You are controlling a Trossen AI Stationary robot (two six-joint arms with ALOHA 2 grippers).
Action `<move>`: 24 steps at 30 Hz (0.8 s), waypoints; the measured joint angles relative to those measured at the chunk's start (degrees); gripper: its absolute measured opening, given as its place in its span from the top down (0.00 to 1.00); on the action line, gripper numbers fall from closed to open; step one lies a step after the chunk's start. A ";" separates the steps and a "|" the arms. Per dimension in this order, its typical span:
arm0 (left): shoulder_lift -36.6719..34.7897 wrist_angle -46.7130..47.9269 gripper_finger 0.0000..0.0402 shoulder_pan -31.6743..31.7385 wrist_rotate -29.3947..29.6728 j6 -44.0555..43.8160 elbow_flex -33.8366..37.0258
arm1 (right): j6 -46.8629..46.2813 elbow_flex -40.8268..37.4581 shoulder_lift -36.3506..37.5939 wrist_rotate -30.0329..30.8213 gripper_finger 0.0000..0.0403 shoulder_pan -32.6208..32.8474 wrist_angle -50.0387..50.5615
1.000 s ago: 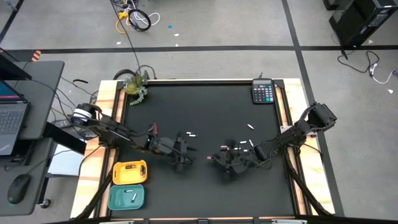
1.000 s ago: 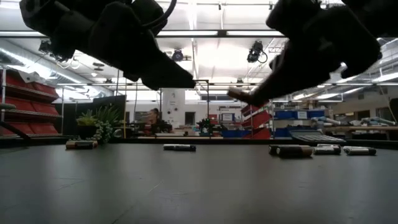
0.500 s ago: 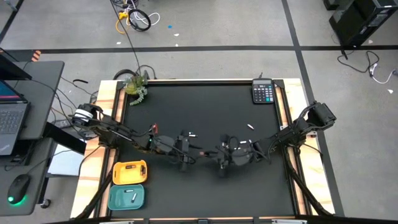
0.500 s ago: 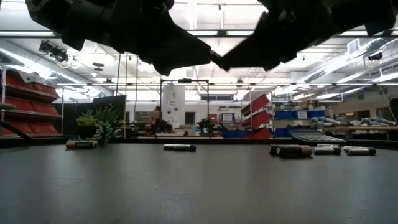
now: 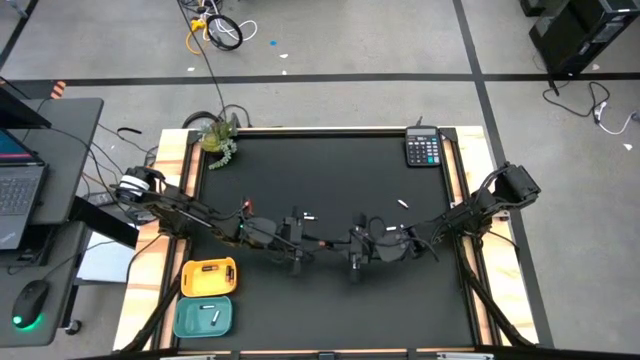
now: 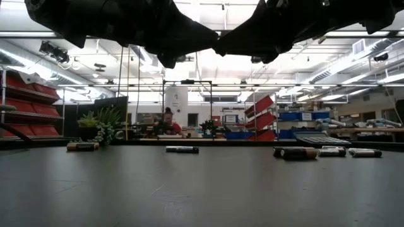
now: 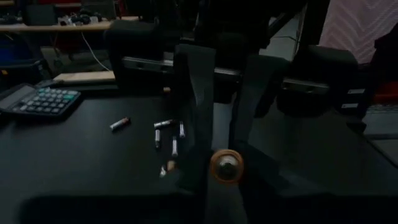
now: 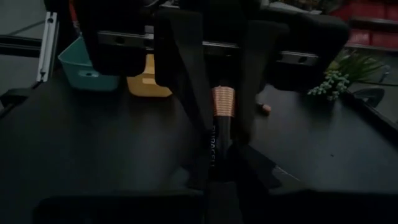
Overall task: Sort batteries
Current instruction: Put the black battery into the yellow bin
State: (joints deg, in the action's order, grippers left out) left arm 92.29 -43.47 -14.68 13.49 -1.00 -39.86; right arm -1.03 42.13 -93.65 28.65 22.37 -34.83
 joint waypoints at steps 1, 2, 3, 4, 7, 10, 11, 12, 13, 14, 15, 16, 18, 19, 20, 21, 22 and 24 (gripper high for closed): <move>-0.06 0.00 0.87 0.00 0.05 0.76 0.00 | 0.28 -0.02 0.00 0.15 0.84 0.04 -0.32; -0.09 -0.07 0.87 0.00 0.38 1.41 0.00 | 0.60 -0.04 0.00 0.40 0.83 0.05 -0.61; -0.09 -0.10 0.87 -0.02 0.78 1.85 0.00 | 0.68 -0.04 0.00 0.64 0.82 0.02 -0.73; -0.09 -0.09 0.87 -0.02 1.21 2.02 0.00 | 0.65 -0.04 0.00 0.74 0.81 0.02 -0.75; -0.15 1.10 0.87 0.00 2.03 1.96 -0.04 | -0.76 -0.04 0.00 0.84 0.76 -0.37 0.12; -1.57 6.10 0.87 0.11 3.11 1.96 0.02 | -2.48 0.06 0.00 0.73 0.69 -0.85 2.61; -2.85 9.24 0.87 0.09 3.55 1.94 0.07 | -3.17 0.15 0.07 0.69 0.67 -1.01 3.53; -4.58 12.44 0.87 0.00 3.95 1.86 0.09 | -3.33 0.17 0.09 0.65 0.65 -1.13 4.67; -6.73 16.05 0.87 -0.22 4.34 1.57 0.06 | -3.31 0.17 0.09 0.63 0.62 -1.20 5.95; -9.24 20.40 0.87 -0.52 4.62 0.82 0.03 | -3.13 0.16 0.09 0.63 0.60 -1.26 7.11; -11.91 25.25 0.87 -0.90 4.59 -0.07 0.02 | -2.59 0.11 0.09 0.65 0.58 -1.39 7.92; -14.39 30.41 0.87 -1.30 4.40 -1.51 0.02 | -1.72 0.11 0.09 0.65 0.56 -1.50 8.38; -19.52 41.40 0.87 -2.24 4.08 -5.17 0.02 | 0.51 0.11 0.09 1.07 0.54 -1.92 9.14; -22.33 47.39 0.87 -2.80 3.63 -7.75 0.02 | 1.88 0.11 0.09 1.58 0.53 -2.25 9.43; -25.02 53.07 0.87 -3.26 2.36 -10.60 0.02 | 3.40 0.11 0.09 2.24 0.52 -2.74 9.61; -27.55 58.21 0.87 -3.74 0.33 -13.57 0.00 | 5.03 0.11 0.09 3.53 0.52 -3.35 9.59; -29.98 63.23 0.87 -4.38 -1.45 -16.77 0.00 | 6.76 0.11 0.11 5.40 0.51 -4.06 9.52; -34.04 71.85 0.87 -6.43 -4.78 -23.88 0.06 | 10.46 0.11 0.15 9.06 0.52 -5.93 8.36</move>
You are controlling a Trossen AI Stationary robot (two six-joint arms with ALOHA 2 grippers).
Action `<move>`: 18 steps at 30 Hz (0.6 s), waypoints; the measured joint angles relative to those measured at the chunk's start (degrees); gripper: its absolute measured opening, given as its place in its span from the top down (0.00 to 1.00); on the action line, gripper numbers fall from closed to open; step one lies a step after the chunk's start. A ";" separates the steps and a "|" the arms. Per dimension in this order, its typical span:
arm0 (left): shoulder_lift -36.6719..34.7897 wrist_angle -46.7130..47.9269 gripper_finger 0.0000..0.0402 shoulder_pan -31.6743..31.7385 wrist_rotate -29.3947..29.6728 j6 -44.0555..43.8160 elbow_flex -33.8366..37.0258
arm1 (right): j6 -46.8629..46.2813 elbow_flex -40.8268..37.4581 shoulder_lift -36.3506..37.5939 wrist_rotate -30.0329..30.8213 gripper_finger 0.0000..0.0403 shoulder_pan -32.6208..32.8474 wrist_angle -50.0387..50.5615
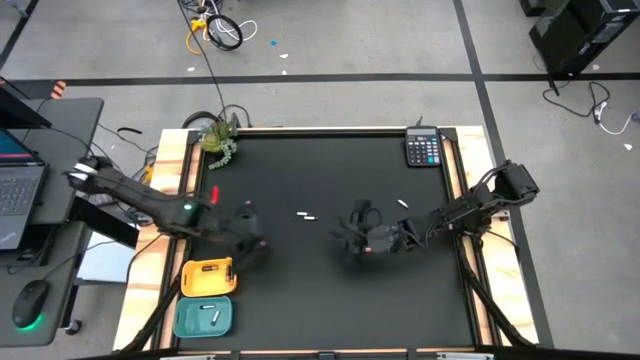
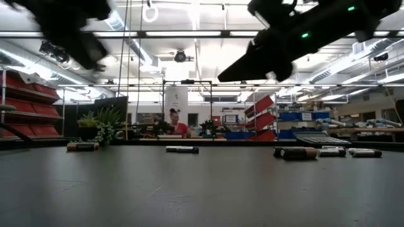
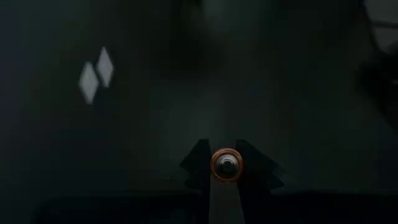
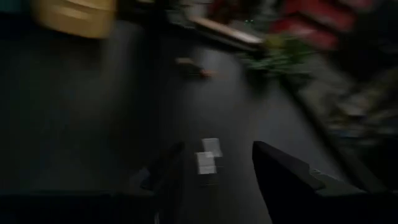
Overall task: Sort batteries
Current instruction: Put the black battery into the yellow bin
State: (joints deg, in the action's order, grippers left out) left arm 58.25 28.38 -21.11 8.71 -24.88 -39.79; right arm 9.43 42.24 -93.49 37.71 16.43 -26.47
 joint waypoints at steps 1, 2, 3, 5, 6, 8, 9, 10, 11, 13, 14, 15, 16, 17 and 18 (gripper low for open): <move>-1.88 2.75 0.87 -1.28 -1.04 -3.29 0.00 | 1.95 0.00 0.00 1.06 0.52 -1.13 -1.17; -3.72 4.75 0.87 -2.57 -1.95 -6.73 0.00 | 3.96 0.00 0.02 1.28 0.53 -2.60 -2.83; -5.22 6.55 0.87 -3.95 -2.83 -10.66 -0.02 | 5.78 0.00 0.03 0.86 0.53 -4.15 -4.62; -7.49 9.78 0.87 -6.94 -3.81 -18.68 -0.02 | 8.56 0.00 0.09 -2.83 0.54 -7.85 -7.64; -8.27 11.33 0.87 -8.60 -3.85 -22.84 -0.02 | 9.21 0.00 0.09 -5.31 0.55 -9.71 -8.78; -9.38 14.52 0.87 -11.99 -3.79 -30.97 -0.02 | 10.06 0.00 0.09 -10.09 0.56 -13.52 -10.09; -9.51 15.92 0.87 -13.68 -3.58 -34.73 -0.02 | 10.36 0.00 0.09 -12.46 0.56 -15.39 -10.61; -9.46 17.03 0.87 -15.35 -3.42 -38.33 -0.02 | 10.64 0.00 0.09 -14.64 0.57 -17.16 -11.16; -9.32 17.96 0.87 -16.89 -3.40 -41.56 -0.02 | 10.77 0.00 0.09 -16.58 0.57 -18.88 -11.65; -9.02 18.65 0.87 -19.43 -3.26 -46.53 -0.02 | 11.06 -0.02 0.09 -19.84 0.57 -21.90 -12.74; -8.75 18.69 0.87 -20.54 -3.02 -48.20 -0.02 | 11.17 -0.02 0.09 -21.18 0.57 -23.21 -13.06; -8.51 19.26 0.87 -21.33 -2.08 -49.61 -0.02 | 11.29 -0.02 0.09 -22.71 0.58 -24.33 -13.50; -8.14 20.40 0.87 -21.91 -0.74 -51.17 -0.02 | 11.37 -0.02 0.09 -24.26 0.58 -25.35 -13.79; -7.70 21.71 0.85 -22.21 0.68 -53.07 -0.02 | 11.39 -0.02 0.09 -25.84 0.58 -26.27 -13.91; -7.15 22.90 0.82 -22.42 1.11 -55.26 -0.02 | 11.49 -0.02 0.09 -26.99 0.58 -27.09 -14.03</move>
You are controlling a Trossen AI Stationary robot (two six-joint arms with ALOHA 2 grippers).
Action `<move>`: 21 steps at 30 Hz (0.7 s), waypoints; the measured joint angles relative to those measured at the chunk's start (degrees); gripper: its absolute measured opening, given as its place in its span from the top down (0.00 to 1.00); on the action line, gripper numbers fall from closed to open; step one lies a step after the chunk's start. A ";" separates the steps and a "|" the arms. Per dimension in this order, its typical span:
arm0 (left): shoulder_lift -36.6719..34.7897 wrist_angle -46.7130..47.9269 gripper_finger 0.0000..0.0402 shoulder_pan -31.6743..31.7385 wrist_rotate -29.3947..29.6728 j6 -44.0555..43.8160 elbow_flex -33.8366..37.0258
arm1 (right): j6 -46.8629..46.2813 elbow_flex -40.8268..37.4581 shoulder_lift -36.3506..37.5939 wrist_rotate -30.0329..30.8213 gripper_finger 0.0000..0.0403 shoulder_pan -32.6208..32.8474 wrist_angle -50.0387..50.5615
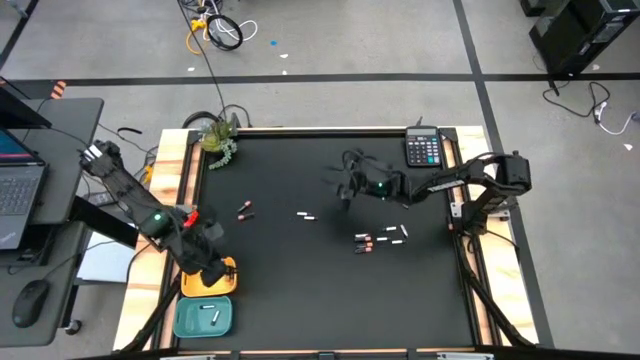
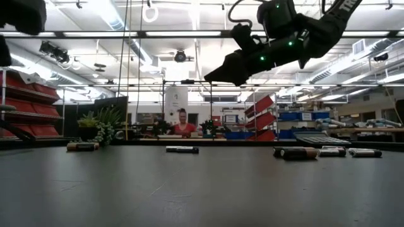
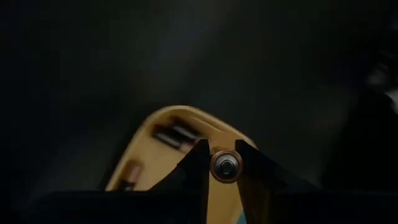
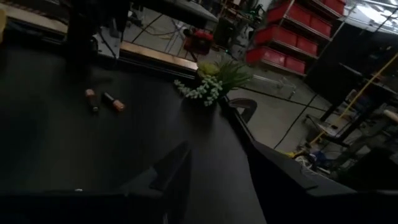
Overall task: Sort batteries
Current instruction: Put the black battery into the yellow bin, then put the silver battery into the green bin
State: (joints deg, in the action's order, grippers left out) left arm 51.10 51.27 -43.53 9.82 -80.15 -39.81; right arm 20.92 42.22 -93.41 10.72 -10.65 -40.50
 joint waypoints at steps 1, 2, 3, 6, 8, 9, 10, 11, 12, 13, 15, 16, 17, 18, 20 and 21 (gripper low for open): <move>0.61 1.17 0.78 -0.07 -0.11 -2.12 0.00 | 0.27 0.00 0.00 -0.80 0.58 -0.66 -0.03; 1.27 2.35 0.74 -0.13 -0.77 -3.98 0.00 | 0.74 0.00 0.00 -1.45 0.58 -1.30 -0.10; 1.94 3.23 0.70 -0.15 -1.76 -5.42 0.00 | 1.40 0.00 0.00 -1.74 0.58 -1.76 -0.16; 3.07 3.84 0.63 -0.13 -4.70 -7.29 0.00 | 3.94 0.00 0.00 -1.80 0.58 -2.78 -0.16; 2.91 3.89 0.61 0.35 -5.39 -7.34 -0.05 | 5.20 0.00 0.22 -1.85 0.58 -3.31 0.28; 2.72 4.04 0.61 0.77 -5.44 -7.28 -0.17 | 5.68 -0.02 0.50 -1.86 0.58 -3.47 0.86; 2.40 4.27 0.60 1.26 -5.21 -7.07 -0.45 | 5.89 -0.02 0.90 -1.89 0.58 -3.68 1.53; 2.01 4.66 0.60 1.81 -4.71 -6.58 -0.79 | 5.88 -0.02 1.34 -1.95 0.58 -3.83 2.26; 1.63 5.54 0.60 2.58 -3.69 -5.68 -1.25 | 5.85 -0.02 1.70 -2.04 0.58 -3.97 2.82; 1.36 6.61 0.60 3.52 -2.09 -4.85 -1.74 | 5.62 -0.02 2.09 -2.63 0.58 -4.15 3.44; 0.93 9.01 0.60 5.87 1.75 -2.21 -2.64 | 3.40 -0.04 2.38 -5.79 0.59 -4.64 3.55; 0.82 10.21 0.60 7.04 3.78 -0.63 -3.07 | 1.54 -0.04 2.38 -8.19 0.59 -4.91 3.45; 0.74 11.36 0.60 8.32 5.76 1.18 -3.37 | -0.40 -0.04 2.21 -10.31 0.59 -5.12 3.44; 0.74 12.23 0.60 9.74 7.48 3.55 -3.49 | -2.14 -0.04 1.84 -11.72 0.59 -5.28 3.21; 0.79 12.42 0.60 12.75 11.12 9.28 -3.46 | -5.05 -0.04 1.11 -12.26 0.60 -5.29 4.17; 0.88 11.74 0.60 14.35 13.10 12.25 -3.42 | -6.41 -0.04 0.79 -12.15 0.60 -5.29 4.87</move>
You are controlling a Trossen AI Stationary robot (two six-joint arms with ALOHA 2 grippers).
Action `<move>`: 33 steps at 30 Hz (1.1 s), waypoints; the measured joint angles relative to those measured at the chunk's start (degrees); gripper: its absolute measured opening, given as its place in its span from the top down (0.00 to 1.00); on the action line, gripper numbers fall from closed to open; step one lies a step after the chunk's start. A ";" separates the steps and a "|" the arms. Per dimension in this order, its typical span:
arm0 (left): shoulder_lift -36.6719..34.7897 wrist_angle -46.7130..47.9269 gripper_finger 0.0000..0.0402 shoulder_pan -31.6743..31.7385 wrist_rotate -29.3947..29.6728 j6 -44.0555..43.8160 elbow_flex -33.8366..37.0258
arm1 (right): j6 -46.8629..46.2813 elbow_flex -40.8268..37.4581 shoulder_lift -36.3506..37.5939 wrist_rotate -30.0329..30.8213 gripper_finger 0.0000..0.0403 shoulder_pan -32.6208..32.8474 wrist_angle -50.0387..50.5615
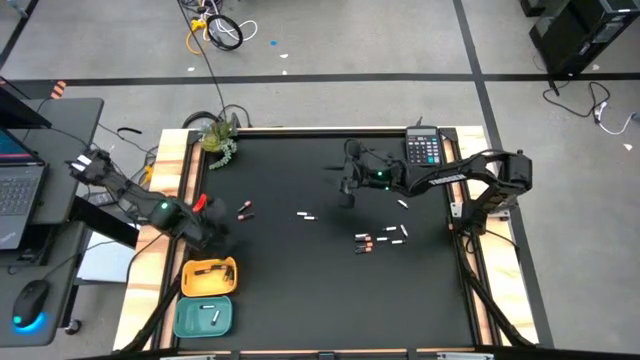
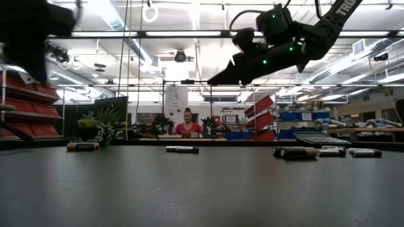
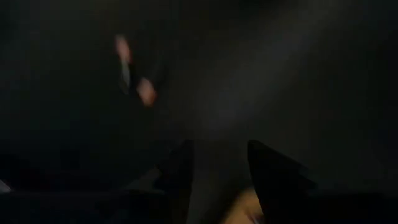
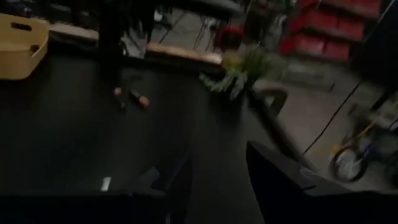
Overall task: Sort batteries
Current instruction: Put the silver battery into the green bin
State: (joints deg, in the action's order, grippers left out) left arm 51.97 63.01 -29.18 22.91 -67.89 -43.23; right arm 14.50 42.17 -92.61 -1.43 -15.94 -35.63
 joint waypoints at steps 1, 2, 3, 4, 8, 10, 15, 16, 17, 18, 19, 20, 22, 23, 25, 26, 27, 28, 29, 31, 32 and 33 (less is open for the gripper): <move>0.06 -1.42 0.60 1.66 1.89 3.20 0.17 | -1.29 -0.03 -0.07 0.10 0.60 0.01 1.43; 0.18 -3.10 0.60 3.19 3.64 6.66 0.41 | -2.52 -0.04 -0.07 0.13 0.60 0.20 2.65; 0.53 -5.31 0.60 4.75 5.15 10.48 0.53 | -3.48 -0.04 -0.06 0.39 0.61 0.59 3.91; 0.88 -8.54 0.60 6.24 6.45 14.32 0.71 | -4.28 -0.02 0.14 0.54 0.61 1.12 5.81; 3.05 -20.49 0.60 11.19 8.99 30.39 0.79 | -5.97 -0.02 2.05 4.13 0.61 5.36 17.56; 4.78 -26.47 0.60 13.16 9.70 37.57 0.79 | -6.29 -0.03 3.49 7.22 0.61 8.08 23.51; 10.55 -40.23 0.60 17.80 10.56 53.26 0.82 | -12.22 -0.02 7.29 11.21 0.61 13.87 35.47; 11.97 -42.66 0.60 18.58 10.62 55.51 0.82 | -13.40 -0.02 7.93 12.38 0.61 15.06 36.26; 13.41 -44.64 0.60 19.36 10.58 57.73 0.82 | -14.41 -0.02 8.30 13.84 0.61 16.27 36.49; 15.10 -46.37 0.60 20.11 10.49 59.67 0.82 | -15.12 -0.02 8.57 15.34 0.61 17.60 36.25; 16.84 -48.63 0.60 20.84 10.14 61.52 0.82 | -15.62 -0.02 8.63 16.85 0.62 18.95 35.41; 18.47 -50.10 0.60 21.55 9.01 63.17 0.82 | -15.64 -0.02 8.61 18.49 0.62 20.20 33.99; 21.95 -51.95 0.60 23.21 4.81 66.20 0.84 | -14.68 -0.02 8.40 21.90 0.62 22.56 30.17; 23.70 -53.20 0.60 24.17 2.43 67.61 0.84 | -14.08 -0.02 8.31 23.17 0.62 23.48 27.74; 26.93 -55.30 0.60 25.98 -1.79 69.34 0.84 | -12.70 -0.01 7.97 24.28 0.62 24.83 22.78; 28.47 -56.26 0.60 26.97 -3.70 70.24 0.84 | -11.72 0.05 7.76 24.34 0.62 25.35 20.06; 29.98 -57.37 0.61 27.97 -5.85 70.68 0.82 | -10.64 0.04 7.67 24.37 0.62 25.83 18.54; 31.46 -58.21 0.61 28.85 -7.80 71.07 0.66 | -9.64 0.02 7.28 24.41 0.62 26.26 16.69; 32.74 -58.93 0.62 29.74 -9.79 71.44 0.46 | -8.98 0.06 6.91 24.41 0.62 26.48 14.73; 35.16 -59.16 0.63 31.14 -12.32 72.12 -0.28 | -8.50 0.03 6.36 24.37 0.62 26.81 13.82; 35.98 -59.37 0.64 31.77 -12.74 72.15 -0.71 | -8.61 0.02 6.01 24.38 0.62 26.83 13.36; 36.65 -59.36 0.64 32.35 -13.02 72.19 -0.89 | -8.91 0.02 5.66 24.46 0.62 26.87 12.95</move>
State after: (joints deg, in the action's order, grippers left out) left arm 88.62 3.65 3.17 9.90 4.29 -44.12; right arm 5.59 42.19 -86.96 23.04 10.93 -22.68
